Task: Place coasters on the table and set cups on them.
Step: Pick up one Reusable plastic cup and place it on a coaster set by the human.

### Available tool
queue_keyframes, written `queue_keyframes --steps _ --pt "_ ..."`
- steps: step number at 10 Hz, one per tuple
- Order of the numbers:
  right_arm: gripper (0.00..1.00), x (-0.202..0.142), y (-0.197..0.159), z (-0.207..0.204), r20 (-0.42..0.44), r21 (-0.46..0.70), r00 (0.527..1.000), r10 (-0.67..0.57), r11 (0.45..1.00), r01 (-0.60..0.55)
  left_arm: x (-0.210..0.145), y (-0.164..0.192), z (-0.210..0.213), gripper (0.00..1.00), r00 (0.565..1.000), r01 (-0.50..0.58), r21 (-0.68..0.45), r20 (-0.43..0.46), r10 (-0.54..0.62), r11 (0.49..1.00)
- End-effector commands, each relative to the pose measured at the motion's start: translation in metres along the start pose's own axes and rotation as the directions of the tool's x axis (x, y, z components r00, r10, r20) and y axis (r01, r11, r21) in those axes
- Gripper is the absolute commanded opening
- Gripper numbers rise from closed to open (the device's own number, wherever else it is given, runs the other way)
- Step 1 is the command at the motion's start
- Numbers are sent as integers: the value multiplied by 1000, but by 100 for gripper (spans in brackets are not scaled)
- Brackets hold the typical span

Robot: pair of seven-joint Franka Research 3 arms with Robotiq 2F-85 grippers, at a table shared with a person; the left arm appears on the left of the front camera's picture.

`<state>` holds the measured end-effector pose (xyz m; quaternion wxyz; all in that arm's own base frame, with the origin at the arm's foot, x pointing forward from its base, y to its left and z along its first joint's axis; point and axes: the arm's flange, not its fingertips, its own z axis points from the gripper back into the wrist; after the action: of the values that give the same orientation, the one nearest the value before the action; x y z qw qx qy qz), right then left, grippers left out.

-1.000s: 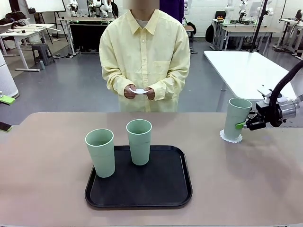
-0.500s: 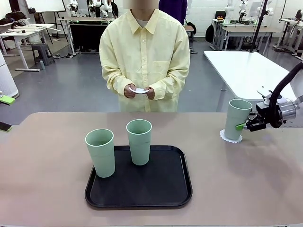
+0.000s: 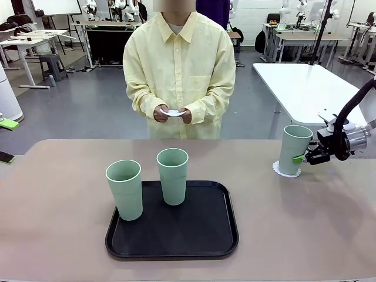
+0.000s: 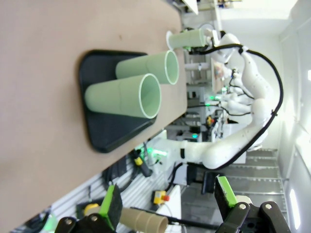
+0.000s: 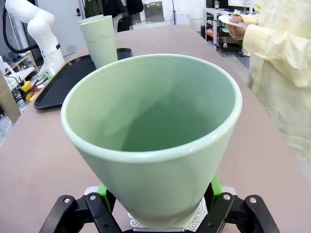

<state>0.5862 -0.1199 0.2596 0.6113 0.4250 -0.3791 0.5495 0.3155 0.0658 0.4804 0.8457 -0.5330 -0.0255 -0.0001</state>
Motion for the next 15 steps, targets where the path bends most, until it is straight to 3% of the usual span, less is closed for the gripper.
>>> queue_keyframes --steps 1,15 --pt "100 3 -6 4 -19 40 1000 9 999 -8 0 0 1 100 1000 16 -17 5 -16 1000" --pt "100 -5 -14 39 -36 -28 998 -57 998 56 0 0 1 100 1000 16 -17 5 -16 1000"
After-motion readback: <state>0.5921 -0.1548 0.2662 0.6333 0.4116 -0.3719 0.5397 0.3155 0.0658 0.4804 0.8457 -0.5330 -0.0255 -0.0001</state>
